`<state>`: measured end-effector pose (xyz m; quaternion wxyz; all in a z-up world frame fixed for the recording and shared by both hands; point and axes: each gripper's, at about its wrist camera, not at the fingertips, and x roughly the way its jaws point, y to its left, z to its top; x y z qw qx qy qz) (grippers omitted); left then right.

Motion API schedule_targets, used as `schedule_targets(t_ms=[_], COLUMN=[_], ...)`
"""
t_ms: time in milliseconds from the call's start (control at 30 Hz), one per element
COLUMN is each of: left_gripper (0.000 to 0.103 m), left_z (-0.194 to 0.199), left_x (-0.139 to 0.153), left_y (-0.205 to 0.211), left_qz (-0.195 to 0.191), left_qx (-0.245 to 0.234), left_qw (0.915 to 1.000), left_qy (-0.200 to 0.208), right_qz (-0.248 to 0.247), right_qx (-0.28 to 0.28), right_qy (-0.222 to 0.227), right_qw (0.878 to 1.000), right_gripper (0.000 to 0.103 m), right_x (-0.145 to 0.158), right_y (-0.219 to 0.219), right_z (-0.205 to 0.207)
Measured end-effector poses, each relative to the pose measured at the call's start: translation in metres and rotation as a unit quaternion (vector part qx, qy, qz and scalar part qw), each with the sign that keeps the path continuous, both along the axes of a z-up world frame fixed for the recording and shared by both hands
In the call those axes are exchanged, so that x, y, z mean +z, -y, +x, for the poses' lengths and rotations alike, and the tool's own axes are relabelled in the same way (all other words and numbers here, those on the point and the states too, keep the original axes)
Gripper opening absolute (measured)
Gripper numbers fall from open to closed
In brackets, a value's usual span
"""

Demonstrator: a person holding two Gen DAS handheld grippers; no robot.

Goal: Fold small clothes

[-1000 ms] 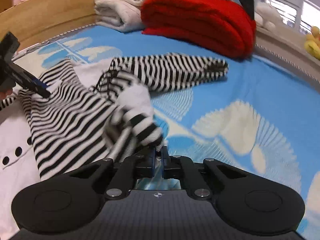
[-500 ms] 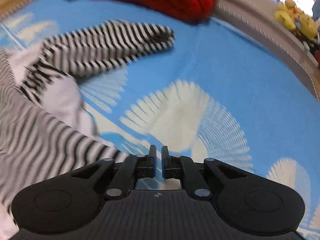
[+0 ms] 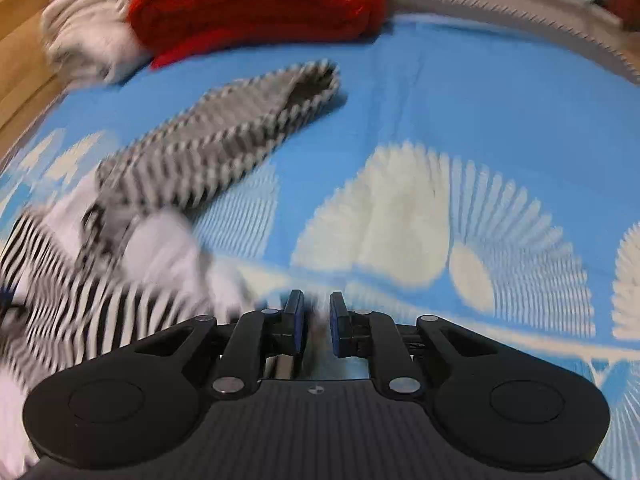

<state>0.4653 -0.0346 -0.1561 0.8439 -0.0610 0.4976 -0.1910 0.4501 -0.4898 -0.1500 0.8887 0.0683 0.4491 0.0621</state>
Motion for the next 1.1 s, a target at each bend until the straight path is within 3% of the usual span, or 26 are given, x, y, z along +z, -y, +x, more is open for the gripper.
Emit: schedule_targets(t_ms=[100, 167, 267, 333, 400, 500, 600, 633, 667, 700, 733, 800, 967, 1100], left_gripper=[0.058, 0.06, 0.062, 0.062, 0.074, 0.089, 0.103, 0.103, 0.103, 0.103, 0.103, 0.103, 0.103, 0.103], left_z=[0.0, 0.001, 0.001, 0.001, -0.001, -0.01, -0.019, -0.022, -0.022, -0.022, -0.021, -0.023, -0.039, -0.068], left_x=[0.001, 0.002, 0.005, 0.007, 0.012, 0.023, 0.026, 0.023, 0.018, 0.011, 0.005, 0.008, 0.061, 0.101], left_y=[-0.002, -0.004, -0.006, -0.008, -0.011, -0.012, -0.012, -0.012, -0.012, -0.012, -0.012, -0.017, -0.038, -0.039], left_qz=[-0.002, -0.003, -0.007, -0.008, -0.01, 0.003, 0.037, 0.051, 0.07, 0.093, 0.12, 0.131, 0.1, 0.087], left_qx=[0.001, 0.003, 0.007, 0.011, 0.015, 0.021, 0.018, 0.018, 0.013, 0.008, 0.009, 0.013, 0.071, 0.102], left_qw=[1.0, 1.0, 0.9999, 0.9999, 0.9998, 0.9995, 0.9978, 0.9967, 0.9959, 0.9946, 0.9921, 0.9906, 0.9907, 0.9876], left_qy=[-0.001, -0.003, -0.004, -0.003, 0.001, 0.026, 0.052, 0.06, 0.055, 0.044, 0.035, 0.039, 0.059, 0.082], right_qz=[-0.028, 0.009, 0.029, 0.038, 0.057, 0.047, -0.021, -0.053, -0.076, -0.085, -0.092, -0.073, -0.046, 0.012], right_qx=[-0.065, -0.077, -0.08, -0.096, -0.108, -0.099, -0.087, -0.081, -0.073, -0.081, -0.087, -0.111, -0.121, -0.138], right_qy=[0.047, 0.047, 0.043, 0.044, 0.034, 0.011, -0.003, -0.026, -0.042, -0.021, -0.025, -0.04, 0.04, 0.08], right_qw=[0.996, 0.996, 0.995, 0.994, 0.992, 0.994, 0.996, 0.995, 0.994, 0.993, 0.992, 0.99, 0.991, 0.987], right_gripper=[0.014, 0.018, 0.049, 0.062, 0.074, 0.079, 0.079, 0.079, 0.085, 0.093, 0.093, 0.087, 0.087, 0.091], right_x=[0.001, 0.005, 0.014, 0.021, 0.024, 0.016, -0.008, -0.021, -0.033, -0.037, -0.038, -0.026, 0.04, 0.085], right_y=[-0.004, 0.001, 0.003, 0.001, -0.006, -0.028, -0.055, -0.061, -0.066, -0.067, -0.067, -0.063, -0.067, -0.091], right_z=[0.01, 0.003, -0.028, -0.06, -0.099, -0.149, -0.173, -0.171, -0.169, -0.173, -0.171, -0.169, -0.186, -0.2])
